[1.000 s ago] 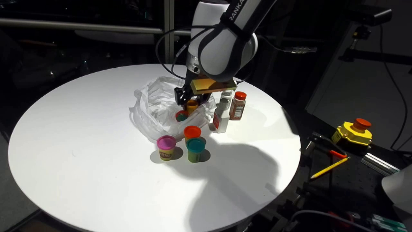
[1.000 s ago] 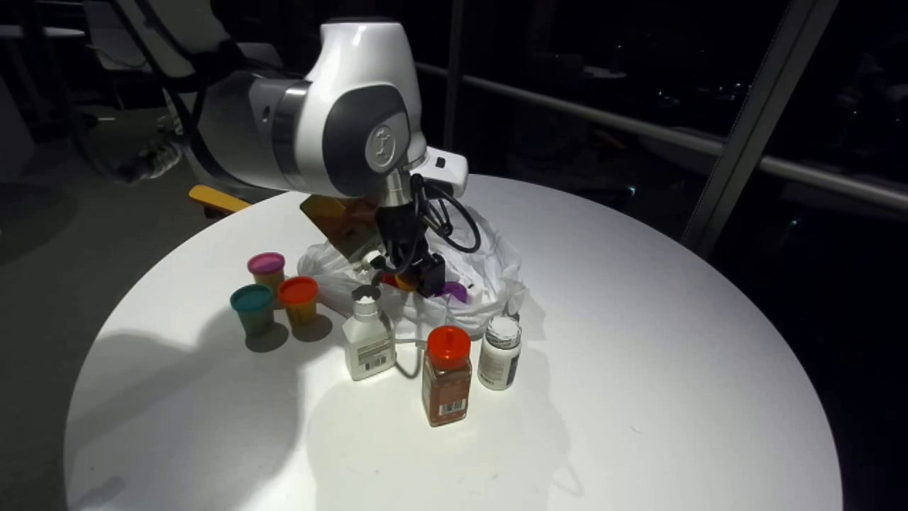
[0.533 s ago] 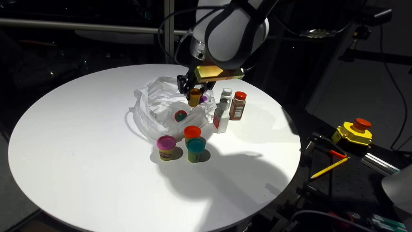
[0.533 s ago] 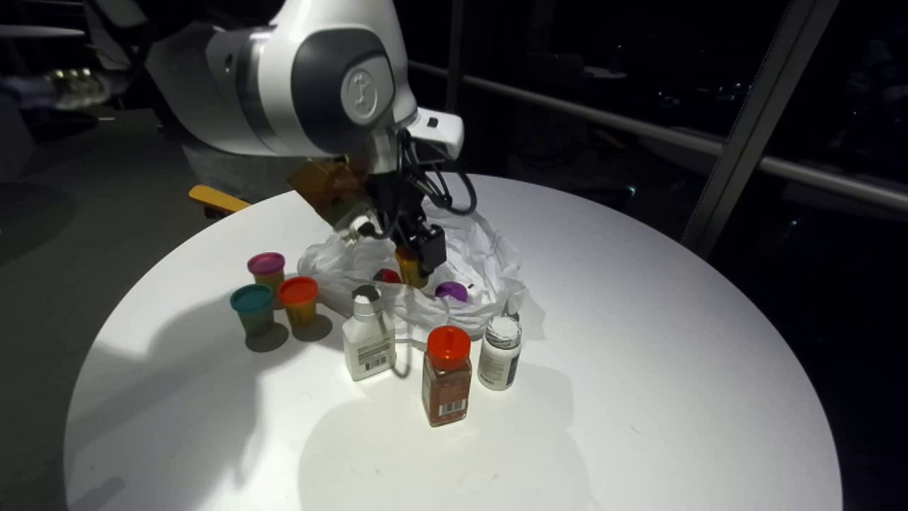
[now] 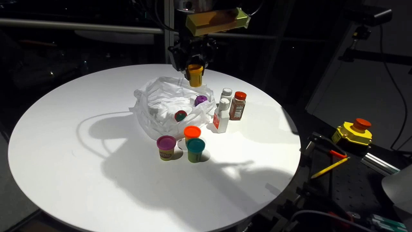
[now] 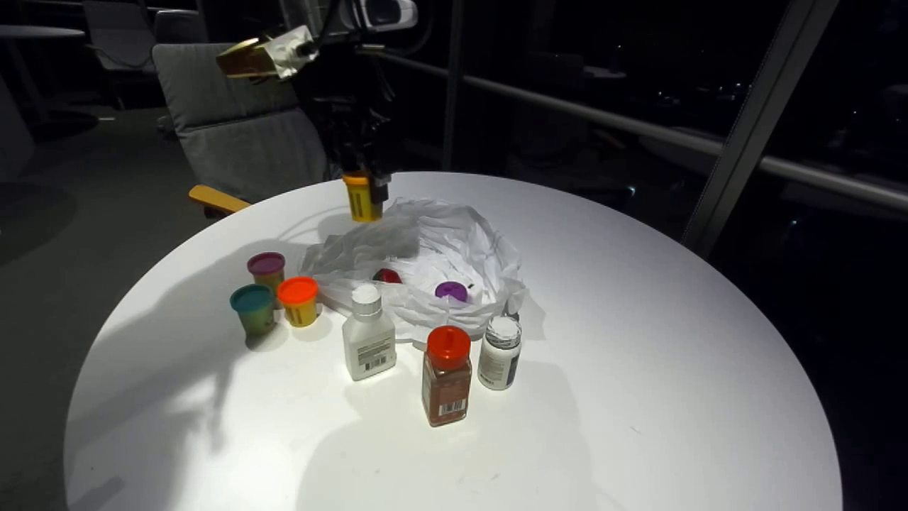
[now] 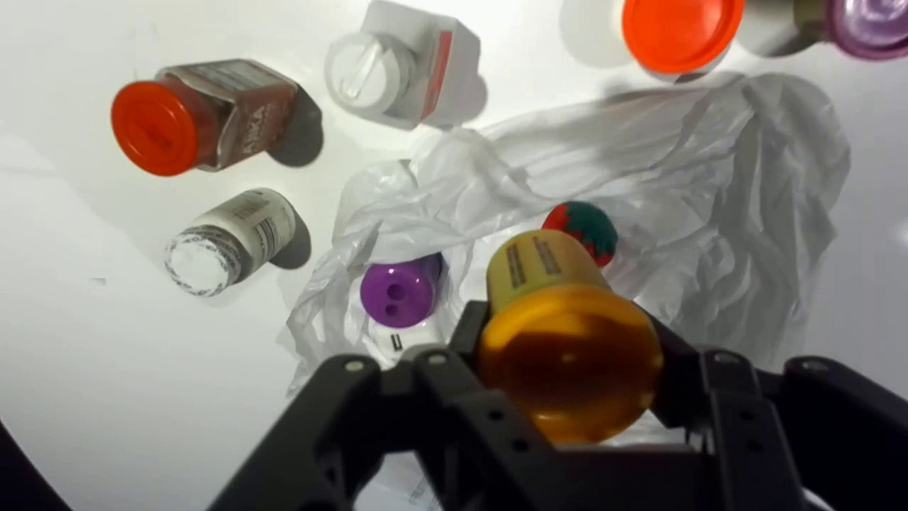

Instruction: Remove the objects in the plastic and put them on the table.

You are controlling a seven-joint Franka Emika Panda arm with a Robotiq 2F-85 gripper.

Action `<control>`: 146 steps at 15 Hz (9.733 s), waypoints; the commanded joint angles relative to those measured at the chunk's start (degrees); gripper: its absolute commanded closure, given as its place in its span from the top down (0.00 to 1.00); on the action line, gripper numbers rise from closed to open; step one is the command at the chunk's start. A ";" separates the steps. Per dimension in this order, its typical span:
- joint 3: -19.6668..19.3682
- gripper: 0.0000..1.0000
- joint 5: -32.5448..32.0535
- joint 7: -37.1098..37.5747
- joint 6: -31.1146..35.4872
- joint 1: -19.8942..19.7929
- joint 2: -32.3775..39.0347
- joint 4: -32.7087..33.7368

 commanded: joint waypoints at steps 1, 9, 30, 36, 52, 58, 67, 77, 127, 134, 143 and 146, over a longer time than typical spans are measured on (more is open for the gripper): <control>6.58 0.23 -4.41 4.85 -5.43 -1.57 1.93 2.20; 8.54 0.23 -10.33 18.85 5.56 -0.61 7.11 -4.62; -7.92 0.23 -47.41 69.32 23.82 14.59 -1.52 -22.22; -6.33 0.23 -45.67 63.03 34.39 8.54 4.04 -23.92; 17.26 1.00 -24.36 12.17 -4.77 -9.81 6.16 -0.20; 15.48 1.00 -20.99 -2.08 -5.81 -10.44 9.93 9.33; 15.27 1.00 -18.76 -7.79 -7.11 -10.88 15.40 15.92; 12.56 1.00 -20.92 -4.66 -1.11 -8.48 15.51 13.25; 6.12 0.59 -1.89 -4.81 15.69 -7.27 18.74 4.05; 4.03 0.30 -3.19 -2.90 15.57 -4.15 17.42 4.17; 0.04 0.30 -19.55 12.50 5.89 6.33 -3.65 -10.49; 4.09 0.30 -29.04 21.12 0.62 4.29 -12.68 -18.58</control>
